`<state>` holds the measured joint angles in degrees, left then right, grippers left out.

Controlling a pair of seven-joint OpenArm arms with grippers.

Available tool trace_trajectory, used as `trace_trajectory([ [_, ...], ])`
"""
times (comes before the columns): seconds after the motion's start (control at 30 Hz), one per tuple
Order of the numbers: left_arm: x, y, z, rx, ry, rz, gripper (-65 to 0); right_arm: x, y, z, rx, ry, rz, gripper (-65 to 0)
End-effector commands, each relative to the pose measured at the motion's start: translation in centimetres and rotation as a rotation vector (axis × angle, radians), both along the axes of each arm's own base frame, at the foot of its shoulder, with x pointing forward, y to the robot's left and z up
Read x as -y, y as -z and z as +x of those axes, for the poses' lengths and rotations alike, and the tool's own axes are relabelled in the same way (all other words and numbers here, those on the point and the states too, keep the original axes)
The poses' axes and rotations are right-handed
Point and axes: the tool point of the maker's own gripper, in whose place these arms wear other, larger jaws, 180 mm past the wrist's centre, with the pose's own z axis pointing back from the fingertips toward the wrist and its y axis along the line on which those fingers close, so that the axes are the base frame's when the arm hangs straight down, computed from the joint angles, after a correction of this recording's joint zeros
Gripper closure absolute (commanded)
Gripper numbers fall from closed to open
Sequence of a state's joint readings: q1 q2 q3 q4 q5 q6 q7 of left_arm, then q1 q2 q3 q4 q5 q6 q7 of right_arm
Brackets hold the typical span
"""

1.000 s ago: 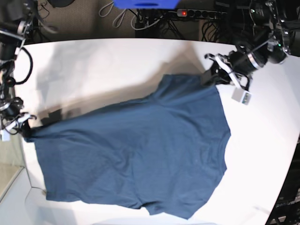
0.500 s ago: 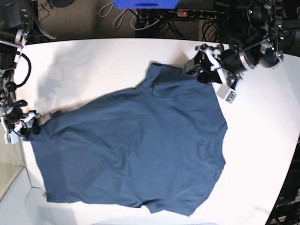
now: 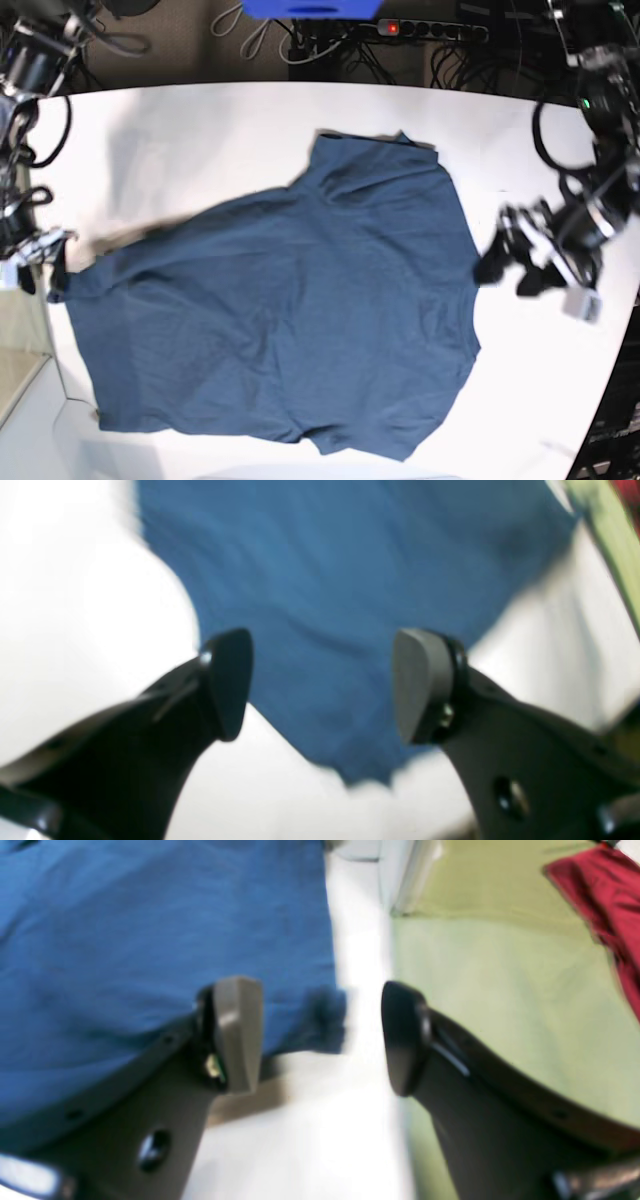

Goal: Layout the t-shirt on the table in an organized manner, then fold the t-shirt properly
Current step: 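Drag the shirt with the left gripper toward the right gripper, then release, then grasp the shirt body with both grippers near the collar and sleeve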

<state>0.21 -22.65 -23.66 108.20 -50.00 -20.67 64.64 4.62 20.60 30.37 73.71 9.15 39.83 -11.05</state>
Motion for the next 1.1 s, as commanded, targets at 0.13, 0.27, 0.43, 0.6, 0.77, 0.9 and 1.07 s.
trace_trajectory([
  [0.13,-4.8,-1.5,8.6,0.008,-0.148,-0.081,-42.4,-7.9,-1.9,0.5,0.058,-0.086,0.056,-38.1],
  [0.27,-3.8,-0.4,14.6,-0.058,-0.167,-0.061,-42.4,-15.3,-1.3,-0.3,0.007,-0.181,0.076,-38.1],
  [0.43,-0.3,1.2,20.0,0.011,-0.178,0.009,-42.4,-24.6,-1.0,-0.8,-0.017,-0.319,0.097,-37.7],
  [0.6,5.1,3.6,22.4,0.036,-0.095,0.138,-42.3,-30.6,1.4,-2.7,-0.1,-0.46,0.058,-37.7],
  [0.77,8.0,7.7,21.8,-0.028,-0.048,0.189,-42.3,-35.5,3.8,-5.5,-0.176,-0.597,0.077,-37.7],
  [0.9,7.9,11.9,20.2,-0.069,-0.039,0.228,-42.3,-36.6,6.5,-6.9,-0.255,-0.626,0.11,-37.8],
  [1.07,7.1,17.0,16.8,-0.161,-0.04,0.239,-42.3,-37.8,8.8,-8.7,-0.329,-0.657,0.131,-37.8],
])
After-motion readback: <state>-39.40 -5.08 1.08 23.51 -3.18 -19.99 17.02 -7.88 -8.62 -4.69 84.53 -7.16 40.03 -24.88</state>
